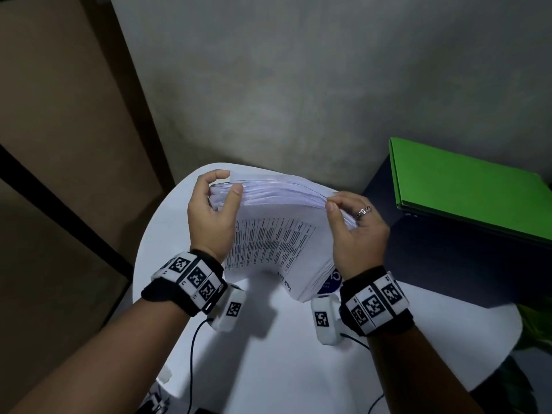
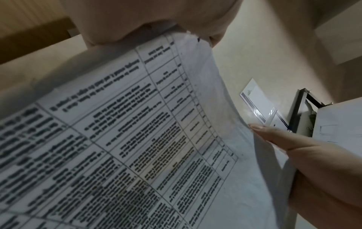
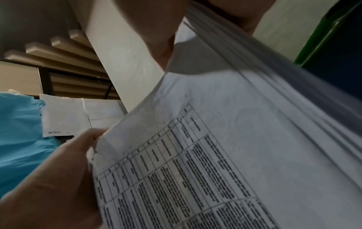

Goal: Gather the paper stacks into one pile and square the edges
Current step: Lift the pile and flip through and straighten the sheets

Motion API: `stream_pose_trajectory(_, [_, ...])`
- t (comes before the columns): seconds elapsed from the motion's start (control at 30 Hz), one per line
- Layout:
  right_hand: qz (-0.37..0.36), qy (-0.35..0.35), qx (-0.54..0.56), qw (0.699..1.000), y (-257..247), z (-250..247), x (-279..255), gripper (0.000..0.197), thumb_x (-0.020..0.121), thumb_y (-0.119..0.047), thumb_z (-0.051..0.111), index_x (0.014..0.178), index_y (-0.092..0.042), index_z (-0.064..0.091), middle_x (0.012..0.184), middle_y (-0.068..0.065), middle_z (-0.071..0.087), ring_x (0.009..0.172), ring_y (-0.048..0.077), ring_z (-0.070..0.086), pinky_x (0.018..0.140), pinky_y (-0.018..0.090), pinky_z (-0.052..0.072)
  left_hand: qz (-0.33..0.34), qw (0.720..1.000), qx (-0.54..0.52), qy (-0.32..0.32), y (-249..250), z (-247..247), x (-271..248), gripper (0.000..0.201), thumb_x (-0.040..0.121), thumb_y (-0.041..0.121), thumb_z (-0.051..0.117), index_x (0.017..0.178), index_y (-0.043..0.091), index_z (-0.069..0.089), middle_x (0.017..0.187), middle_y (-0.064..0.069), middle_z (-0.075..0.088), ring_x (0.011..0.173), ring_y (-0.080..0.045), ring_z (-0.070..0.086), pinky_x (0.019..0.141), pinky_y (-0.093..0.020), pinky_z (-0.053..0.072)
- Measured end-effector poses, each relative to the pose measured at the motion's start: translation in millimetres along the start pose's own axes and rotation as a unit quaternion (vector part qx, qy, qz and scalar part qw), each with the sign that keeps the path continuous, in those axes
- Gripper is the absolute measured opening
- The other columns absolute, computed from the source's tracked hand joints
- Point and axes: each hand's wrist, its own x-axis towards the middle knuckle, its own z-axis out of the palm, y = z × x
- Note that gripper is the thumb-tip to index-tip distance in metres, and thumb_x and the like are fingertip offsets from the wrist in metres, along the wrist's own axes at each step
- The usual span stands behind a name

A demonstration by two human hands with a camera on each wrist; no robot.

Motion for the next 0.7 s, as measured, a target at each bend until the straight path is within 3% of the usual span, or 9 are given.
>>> stream_pose_trajectory(0.1, [0.028, 0.034, -0.005, 0.999, 0.4, -0.6, -0.8, 0.016, 0.089, -0.004, 0.063, 0.085, -0.019, 0.066, 0.09, -0.008, 0.067, 0.088, -0.006, 0.061, 0.084, 0.01, 0.045, -0.008, 1.0, 0.007, -0.005, -1.7, -1.1, 2.0, 0.023, 0.091, 0.028, 0.062, 0.11, 0.014, 0.062, 0.097, 0.013, 0.062, 0.081, 0.0, 0.056, 0.077, -0.019, 0.047])
stream_pose_trajectory(0.2, [0.062, 0.074, 0.038, 0.995, -3.1, 1.6, -3.6, 0.026, 0.088, -0.011, 0.064, 0.083, -0.034, 0.055, 0.088, -0.012, 0.066, 0.085, -0.002, 0.062, 0.084, 0.017, 0.048, 0.006, 1.0, 0.002, -0.01, -2.1, -0.7, 1.6, 0.024, 0.092, 0.026, 0.06, 0.111, 0.011, 0.062, 0.101, 0.011, 0.063, 0.087, 0.003, 0.058, 0.082, -0.016, 0.046])
stream_pose_trajectory(0.3, [0.072, 0.057, 0.018, 0.996, -4.8, 6.2, 0.0, 0.026, 0.084, -0.014, 0.072, 0.091, -0.035, 0.057, 0.089, -0.012, 0.066, 0.084, 0.002, 0.063, 0.082, 0.018, 0.049, 0.013, 1.0, 0.0, -0.015, -2.1, 1.0, 2.5, 0.023, 0.092, 0.016, 0.059, 0.113, 0.005, 0.062, 0.099, 0.014, 0.063, 0.086, 0.011, 0.058, 0.081, -0.01, 0.044])
stream_pose_trajectory(0.37, [0.075, 0.053, 0.004, 0.996, -2.5, 6.5, 0.4, 0.026, 0.086, -0.008, 0.067, 0.101, -0.029, 0.063, 0.088, -0.014, 0.064, 0.083, -0.003, 0.061, 0.082, 0.016, 0.049, 0.005, 1.0, -0.006, -0.016, -1.2, 0.9, 3.8, 0.026, 0.092, 0.017, 0.057, 0.115, 0.008, 0.061, 0.097, 0.009, 0.065, 0.088, 0.001, 0.061, 0.082, -0.021, 0.049])
stream_pose_trajectory(0.47, [0.072, 0.058, 0.002, 0.996, 1.5, 2.3, -5.4, 0.021, 0.092, -0.01, 0.062, 0.105, -0.026, 0.067, 0.091, -0.017, 0.064, 0.085, -0.008, 0.06, 0.082, 0.01, 0.046, 0.0, 0.998, -0.02, -0.062, -4.4, -5.9, 6.1, 0.039, 0.091, 0.039, 0.06, 0.126, 0.021, 0.056, 0.11, -0.008, 0.065, 0.1, -0.017, 0.062, 0.091, -0.041, 0.052])
stream_pose_trajectory(0.53, [0.075, 0.049, 0.006, 0.996, 3.8, -1.4, -10.2, 0.015, 0.092, -0.017, 0.065, 0.105, -0.024, 0.068, 0.095, -0.018, 0.066, 0.09, -0.008, 0.061, 0.087, 0.014, 0.049, 0.004, 0.99, -0.047, -0.136, -12.3, -15.0, 8.3, 0.071, 0.077, 0.065, 0.069, 0.135, 0.03, 0.046, 0.118, -0.013, 0.06, 0.107, -0.017, 0.06, 0.094, -0.034, 0.053])
stream_pose_trajectory(0.57, [0.09, 0.038, 0.026, 0.995, 4.4, -3.4, -12.6, 0.017, 0.091, -0.017, 0.067, 0.108, -0.022, 0.068, 0.098, -0.015, 0.067, 0.092, -0.006, 0.063, 0.088, 0.017, 0.051, 0.0, 0.984, -0.06, -0.167, -15.1, -19.5, 8.2, 0.086, 0.068, 0.07, 0.074, 0.138, 0.032, 0.041, 0.116, -0.011, 0.058, 0.105, -0.012, 0.061, 0.093, -0.028, 0.052])
stream_pose_trajectory(0.63, [0.13, 0.009, 0.083, 0.988, 6.6, -6.6, -16.4, 0.043, 0.084, -0.014, 0.076, 0.123, -0.021, 0.058, 0.104, -0.003, 0.065, 0.091, 0.002, 0.066, 0.085, 0.02, 0.054, -0.014, 0.978, -0.061, -0.2, -19.7, -26.1, 9.2, 0.096, 0.06, 0.055, 0.088, 0.139, 0.032, 0.039, 0.109, -0.008, 0.058, 0.095, -0.006, 0.065, 0.087, -0.021, 0.053])
stream_pose_trajectory(0.7, [0.156, -0.026, 0.137, 0.978, 16.4, -8.0, -19.0, 0.077, 0.069, -0.014, 0.086, 0.134, -0.023, 0.045, 0.114, 0.001, 0.061, 0.097, 0.002, 0.066, 0.085, 0.017, 0.053, -0.032, 0.98, -0.035, -0.194, -22.3, -28.6, 11.2, 0.083, 0.065, 0.024, 0.093, 0.135, 0.023, 0.048, 0.102, -0.005, 0.064, 0.087, -0.005, 0.067, 0.084, -0.02, 0.054])
